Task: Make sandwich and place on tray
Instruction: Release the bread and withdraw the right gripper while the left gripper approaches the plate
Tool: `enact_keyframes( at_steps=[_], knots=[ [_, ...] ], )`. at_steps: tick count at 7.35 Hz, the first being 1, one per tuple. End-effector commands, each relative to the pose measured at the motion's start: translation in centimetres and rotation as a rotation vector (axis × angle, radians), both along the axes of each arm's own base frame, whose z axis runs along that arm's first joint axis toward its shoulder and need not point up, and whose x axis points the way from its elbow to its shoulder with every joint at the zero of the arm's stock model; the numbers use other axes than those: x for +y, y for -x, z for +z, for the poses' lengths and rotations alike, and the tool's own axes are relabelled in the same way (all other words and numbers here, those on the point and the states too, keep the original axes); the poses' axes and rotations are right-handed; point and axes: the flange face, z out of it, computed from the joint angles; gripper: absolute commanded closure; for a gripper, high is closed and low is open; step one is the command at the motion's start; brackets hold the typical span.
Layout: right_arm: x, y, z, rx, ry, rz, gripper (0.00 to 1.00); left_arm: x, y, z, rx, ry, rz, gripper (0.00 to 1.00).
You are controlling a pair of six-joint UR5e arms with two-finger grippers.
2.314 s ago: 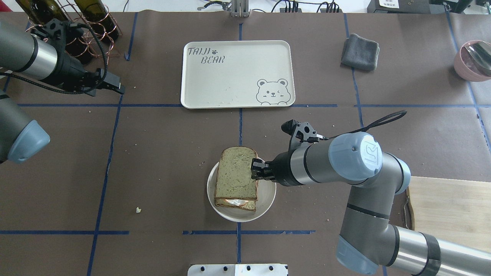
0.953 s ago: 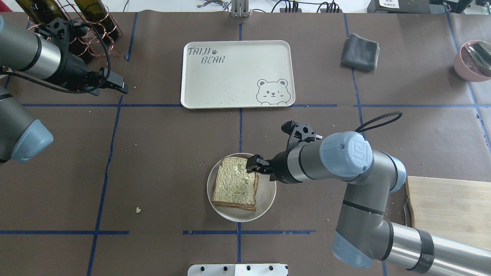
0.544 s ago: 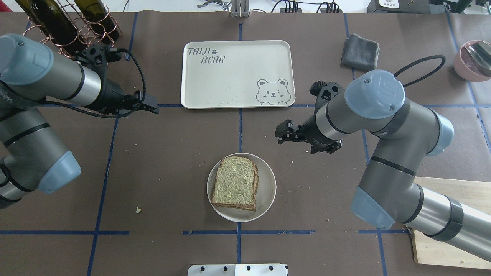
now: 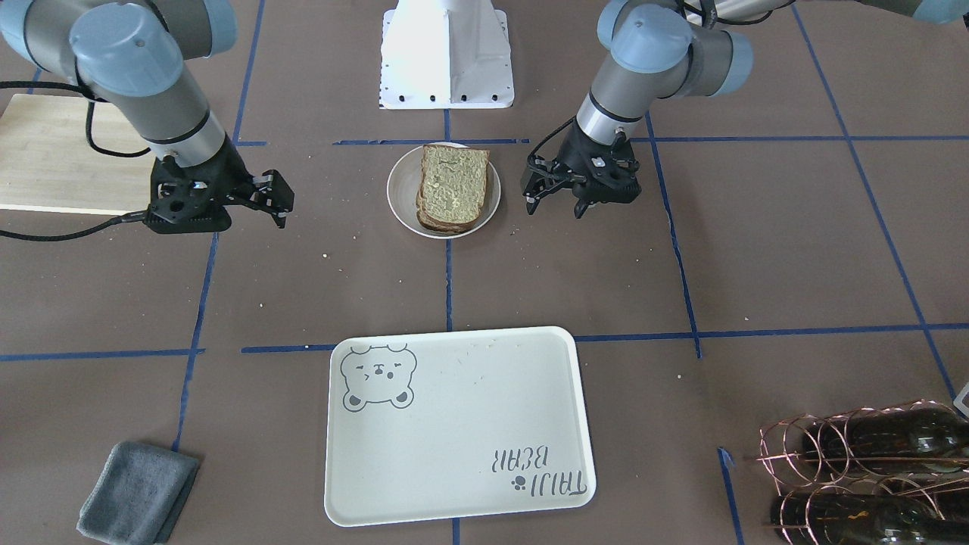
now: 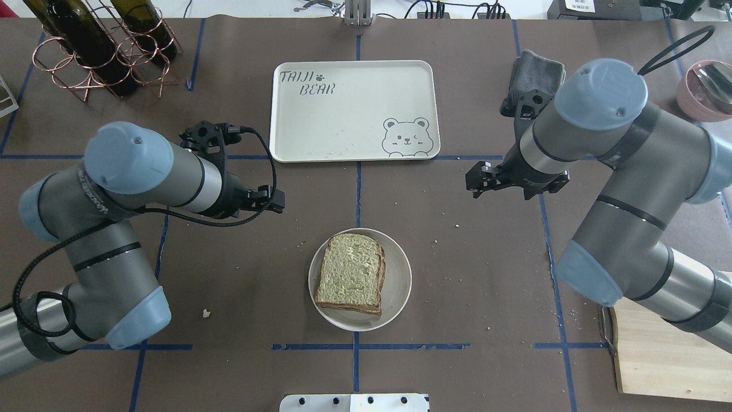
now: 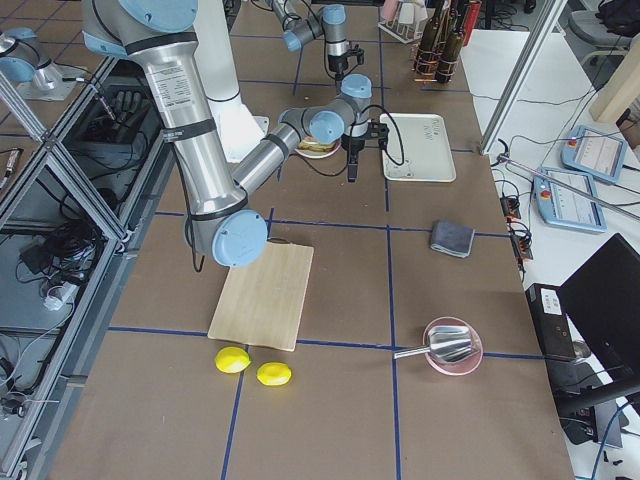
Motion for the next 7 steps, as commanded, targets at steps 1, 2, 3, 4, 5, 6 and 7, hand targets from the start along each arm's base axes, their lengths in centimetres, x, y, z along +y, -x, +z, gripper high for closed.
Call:
enact_keyframes(
  at_steps=[1,2,3,4,5,6,7],
  knots=[
    [-2.1,-6.4,3.6,-0.003,-0.001,-0.025,0.0,3.3,-3.5,-0.9,0.004,0.029,0.029,0.36],
    [-2.3,-7.2,4.2,-0.004,-0.012,-0.042,0.0,4.3,-4.3,-0.8,0.003,0.031,0.048,0.4],
    [-2.3,-7.5,4.5,-0.001,-0.009,-0.039,0.0,5.5,-5.3,-0.8,0.004,0.033,0.071,0.4],
    [-2.5,-7.9,4.6,0.0,-0.008,-0.032,0.0,5.8,-6.4,-0.7,-0.003,0.037,0.081,0.42],
    [-2.6,-8.5,5.2,0.007,-0.014,-0.038,0.0,5.5,-7.1,-0.7,-0.01,0.033,0.072,0.44],
    [-2.7,-9.1,5.8,0.012,-0.021,-0.043,0.0,5.6,-7.5,-0.7,-0.012,0.032,0.073,0.5],
    [-2.7,-9.3,5.8,0.013,-0.021,-0.041,0.0,5.5,-7.7,-0.4,-0.018,0.034,0.072,0.58]
  ],
)
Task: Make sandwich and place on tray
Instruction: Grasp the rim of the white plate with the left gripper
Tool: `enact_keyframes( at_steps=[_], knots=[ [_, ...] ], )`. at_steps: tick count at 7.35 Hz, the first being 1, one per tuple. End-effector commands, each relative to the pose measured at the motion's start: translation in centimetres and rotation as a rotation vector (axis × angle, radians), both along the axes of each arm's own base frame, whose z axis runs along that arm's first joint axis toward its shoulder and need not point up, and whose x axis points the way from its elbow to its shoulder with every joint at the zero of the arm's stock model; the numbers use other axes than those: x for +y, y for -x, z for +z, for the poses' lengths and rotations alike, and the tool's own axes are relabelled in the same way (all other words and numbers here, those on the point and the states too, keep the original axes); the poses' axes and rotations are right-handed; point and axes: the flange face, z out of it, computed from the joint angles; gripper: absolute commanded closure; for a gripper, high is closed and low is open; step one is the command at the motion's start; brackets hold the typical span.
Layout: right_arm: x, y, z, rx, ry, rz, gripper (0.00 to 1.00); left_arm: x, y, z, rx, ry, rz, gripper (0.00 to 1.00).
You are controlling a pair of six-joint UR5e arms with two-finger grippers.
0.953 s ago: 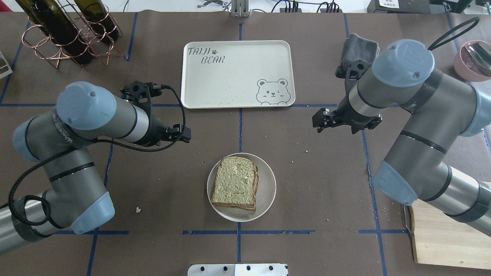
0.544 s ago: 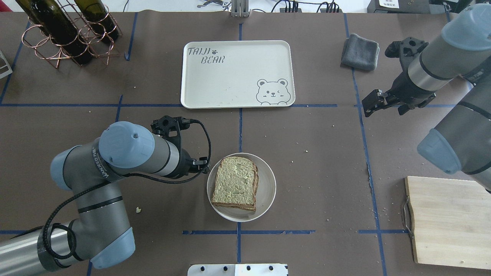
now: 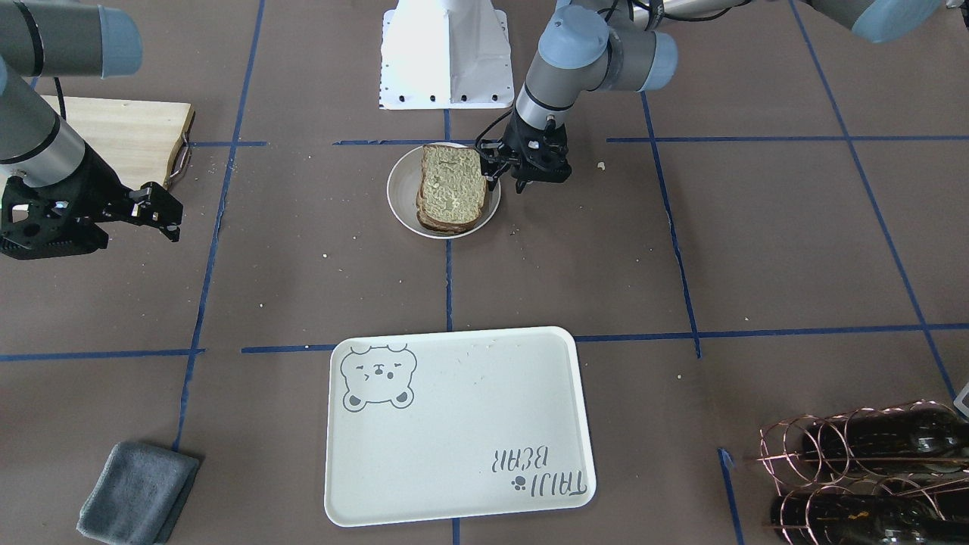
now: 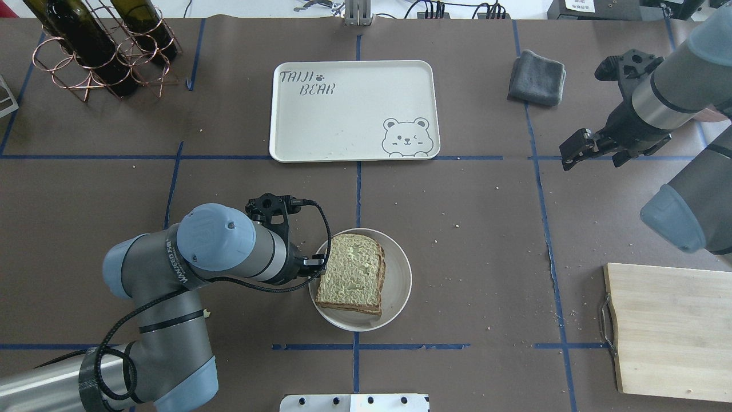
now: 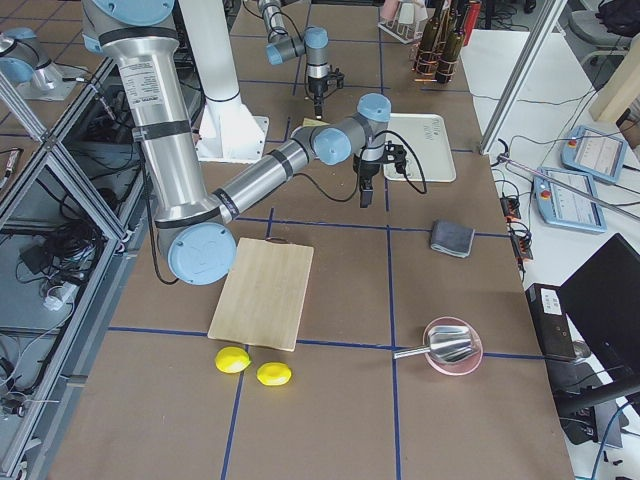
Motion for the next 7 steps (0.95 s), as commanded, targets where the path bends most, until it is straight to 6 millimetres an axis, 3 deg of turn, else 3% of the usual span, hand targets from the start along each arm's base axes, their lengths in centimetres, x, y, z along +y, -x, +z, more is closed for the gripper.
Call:
enact_keyframes(
  at_steps=[1,5,7],
  knots=[
    [-0.1,-0.5,0.3,0.001,-0.004,0.0,0.0,-0.1,-0.9,0.5,-0.012,0.003,0.001,0.62],
    [-0.4,-1.3,0.4,0.001,-0.003,0.011,0.0,0.9,-2.3,0.2,-0.013,0.004,0.023,0.67],
    [-0.4,-1.7,0.6,0.003,-0.001,0.016,0.0,0.9,-2.3,0.1,-0.012,0.003,0.025,1.0]
  ],
)
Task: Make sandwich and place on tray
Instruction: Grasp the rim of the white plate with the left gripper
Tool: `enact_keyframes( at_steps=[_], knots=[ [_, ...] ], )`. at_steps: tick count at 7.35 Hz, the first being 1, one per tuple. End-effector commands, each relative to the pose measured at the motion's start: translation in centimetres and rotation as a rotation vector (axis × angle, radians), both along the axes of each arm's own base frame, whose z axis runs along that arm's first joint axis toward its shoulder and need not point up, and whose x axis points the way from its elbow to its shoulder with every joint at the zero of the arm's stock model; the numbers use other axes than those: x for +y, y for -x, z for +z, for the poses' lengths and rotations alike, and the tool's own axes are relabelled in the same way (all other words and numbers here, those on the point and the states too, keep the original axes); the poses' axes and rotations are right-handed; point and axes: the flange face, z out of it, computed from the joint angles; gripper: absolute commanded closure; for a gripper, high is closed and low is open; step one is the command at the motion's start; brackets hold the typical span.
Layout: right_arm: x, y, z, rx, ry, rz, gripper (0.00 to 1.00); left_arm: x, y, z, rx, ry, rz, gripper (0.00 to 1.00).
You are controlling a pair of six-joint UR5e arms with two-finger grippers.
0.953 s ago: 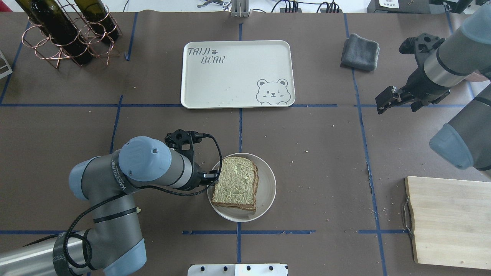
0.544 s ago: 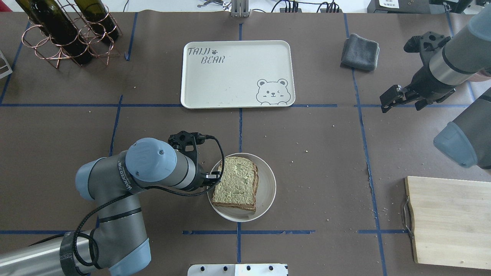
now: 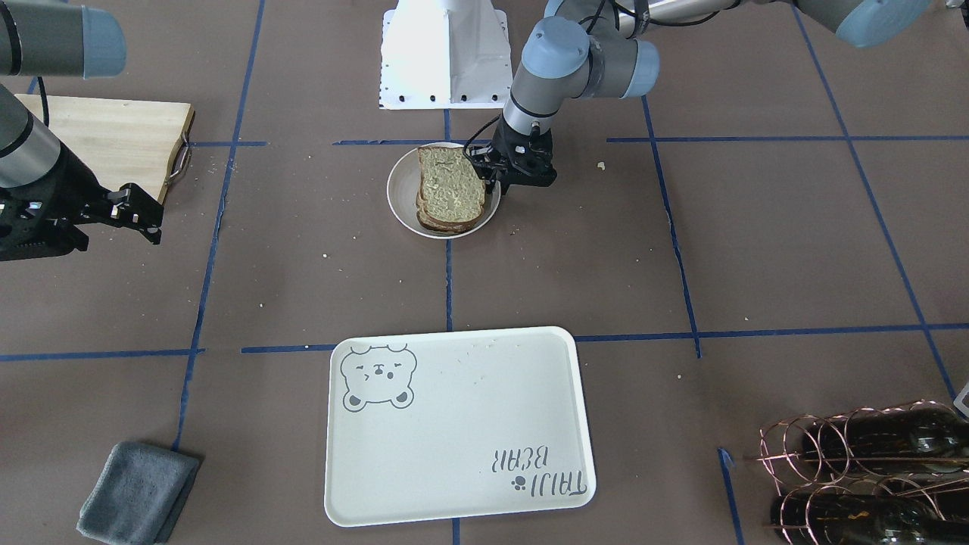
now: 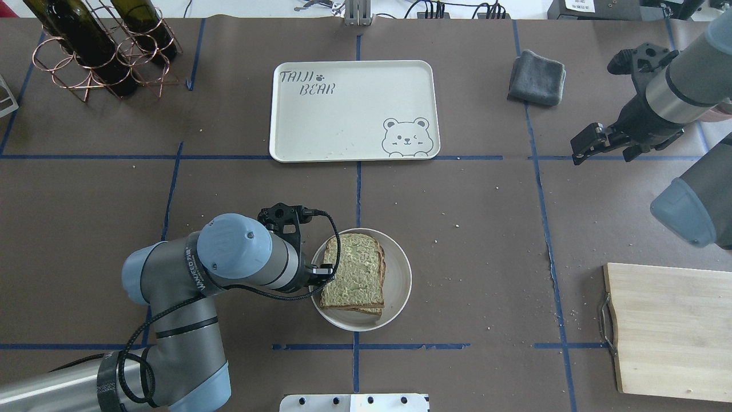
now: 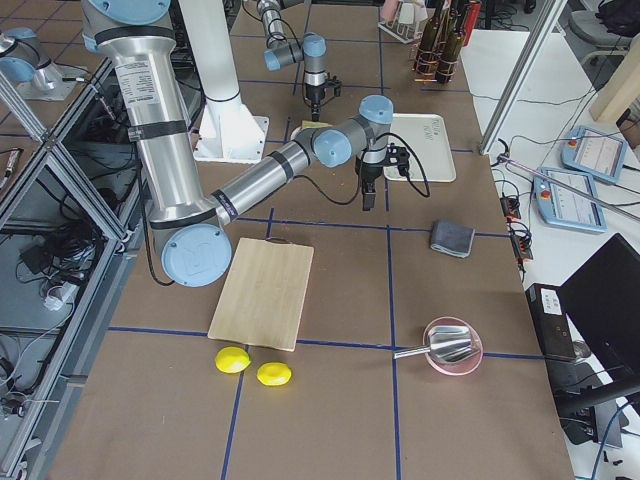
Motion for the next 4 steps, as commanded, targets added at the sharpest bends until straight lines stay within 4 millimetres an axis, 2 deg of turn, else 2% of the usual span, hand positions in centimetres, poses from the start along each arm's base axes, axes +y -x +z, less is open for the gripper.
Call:
enact_keyframes(
  at_steps=[1,2,4],
  knots=[
    [0.2,-0.4,0.7,0.004,0.0,-0.002,0.0,0.0,0.0,0.0,0.003,-0.008,0.006,1.0],
    [0.0,-1.2,1.1,0.012,-0.029,-0.03,0.0,0.0,0.5,-0.4,0.046,-0.024,0.006,1.0],
    [-0.5,-4.4,3.7,0.042,-0.067,-0.065,0.0,-1.7,2.5,-2.0,0.148,-0.039,-0.009,1.0]
  ],
)
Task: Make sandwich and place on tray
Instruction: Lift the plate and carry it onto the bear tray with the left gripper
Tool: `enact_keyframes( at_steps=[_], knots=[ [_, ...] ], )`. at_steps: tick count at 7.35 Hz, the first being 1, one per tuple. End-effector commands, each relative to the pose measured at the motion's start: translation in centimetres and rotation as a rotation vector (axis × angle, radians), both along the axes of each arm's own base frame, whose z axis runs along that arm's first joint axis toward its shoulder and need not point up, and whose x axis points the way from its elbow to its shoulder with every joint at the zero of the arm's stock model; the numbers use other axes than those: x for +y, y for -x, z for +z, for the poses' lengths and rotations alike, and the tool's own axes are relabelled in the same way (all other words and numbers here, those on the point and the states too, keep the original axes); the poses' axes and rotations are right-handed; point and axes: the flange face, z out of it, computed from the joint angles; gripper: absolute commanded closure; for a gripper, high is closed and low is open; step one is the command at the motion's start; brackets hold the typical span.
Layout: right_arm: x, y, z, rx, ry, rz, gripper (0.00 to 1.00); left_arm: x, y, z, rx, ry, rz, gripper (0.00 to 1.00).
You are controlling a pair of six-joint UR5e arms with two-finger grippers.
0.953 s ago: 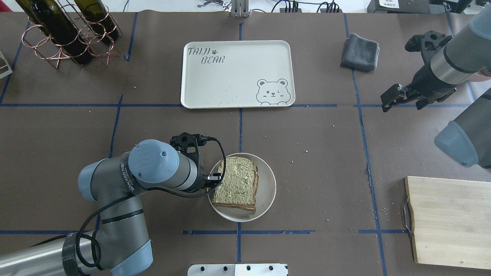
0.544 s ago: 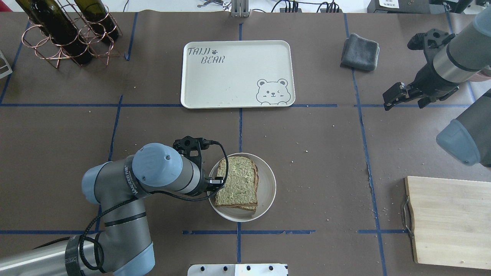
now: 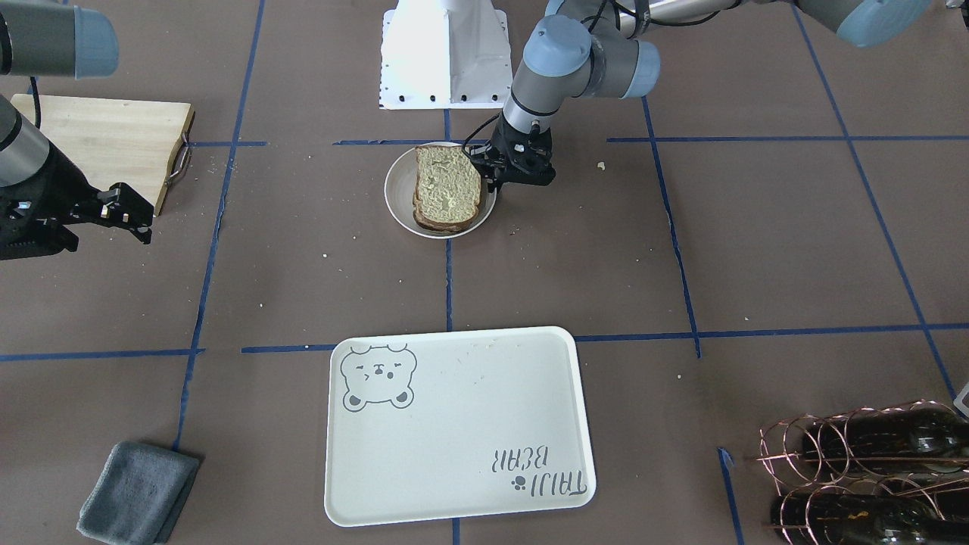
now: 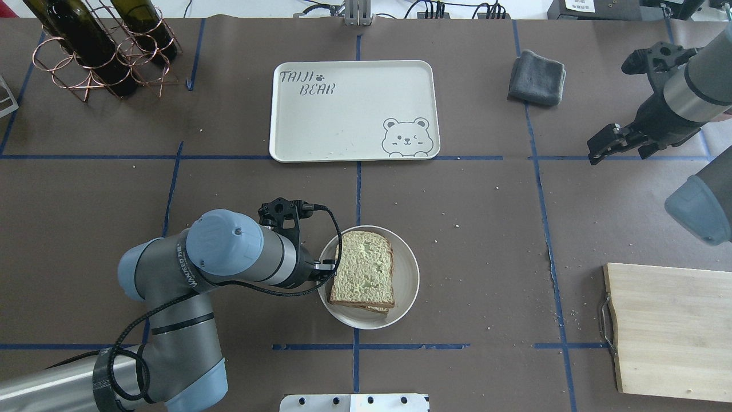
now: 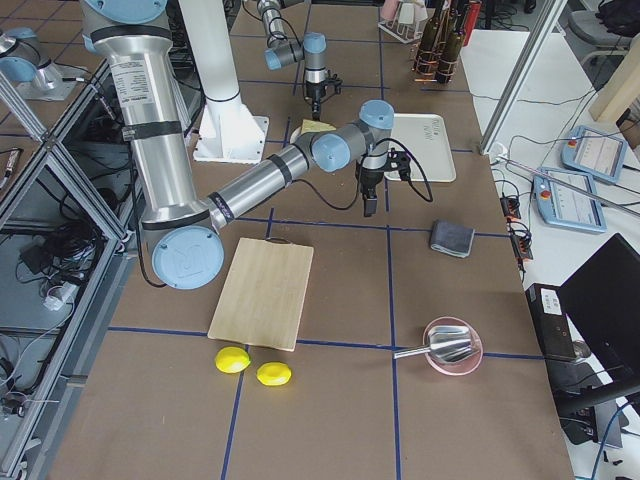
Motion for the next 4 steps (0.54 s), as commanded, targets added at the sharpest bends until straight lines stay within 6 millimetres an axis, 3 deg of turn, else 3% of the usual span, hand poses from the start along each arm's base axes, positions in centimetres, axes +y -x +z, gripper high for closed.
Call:
enact_keyframes(
  at_steps=[1,3,4],
  knots=[
    [-0.8,-3.6,3.4,0.035,-0.041,-0.044,0.0,-2.6,2.9,-1.2,0.087,0.02,0.03,1.0],
    [-1.8,-6.6,6.8,0.062,-0.05,-0.073,0.0,-5.1,5.3,-1.8,0.139,0.119,-0.014,1.0],
    [-1.8,-8.5,8.8,0.047,-0.046,-0.1,0.0,-7.4,7.0,-1.7,0.143,0.179,-0.055,1.0]
  ],
)
